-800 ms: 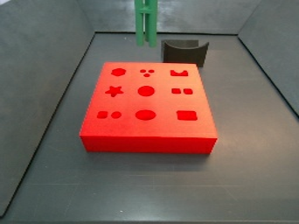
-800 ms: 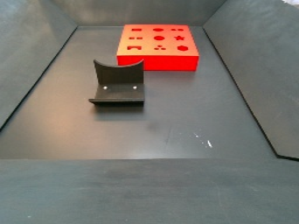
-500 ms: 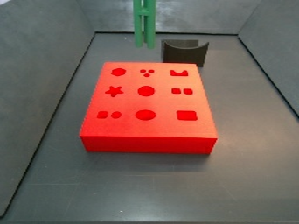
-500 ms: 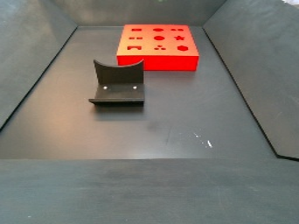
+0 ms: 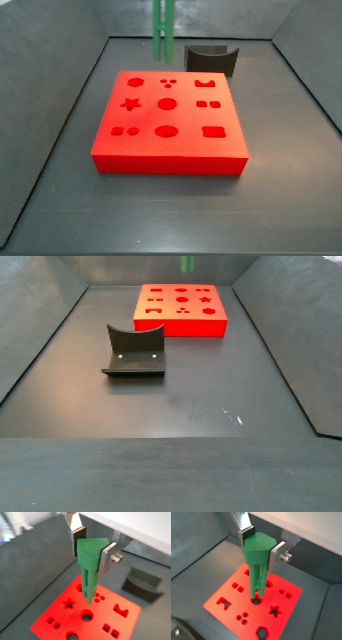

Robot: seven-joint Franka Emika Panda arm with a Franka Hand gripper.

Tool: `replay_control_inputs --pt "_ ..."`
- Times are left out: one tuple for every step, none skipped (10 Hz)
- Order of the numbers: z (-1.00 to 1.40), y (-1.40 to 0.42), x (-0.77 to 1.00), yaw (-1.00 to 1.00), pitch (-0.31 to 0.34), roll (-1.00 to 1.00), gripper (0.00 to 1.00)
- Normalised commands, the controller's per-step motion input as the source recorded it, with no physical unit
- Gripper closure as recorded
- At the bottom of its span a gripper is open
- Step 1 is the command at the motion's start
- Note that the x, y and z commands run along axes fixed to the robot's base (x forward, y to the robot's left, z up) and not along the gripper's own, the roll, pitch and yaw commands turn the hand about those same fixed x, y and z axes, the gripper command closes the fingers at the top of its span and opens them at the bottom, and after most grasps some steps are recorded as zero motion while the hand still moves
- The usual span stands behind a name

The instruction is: Insert the 3 prong object.

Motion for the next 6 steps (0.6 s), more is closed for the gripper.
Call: replay_control_inputs --pt "-0.20 0.13 0.33 -0.73 -0.167 -0.25 1.00" --pt "-0.22 0.13 0.30 -0.79 -0.131 -0.18 1.00" --pt "-0.26 0.13 0.26 -0.88 -0.079 -0.06 1.00" --pt "-0.35 0.12 0.21 -0.95 -0.010 0.00 1.00" --pt "-0.36 0.12 0.19 -0.95 0.000 0.00 1.00" --pt "-0.24 0.15 0.15 -0.90 0.000 0.00 1.00"
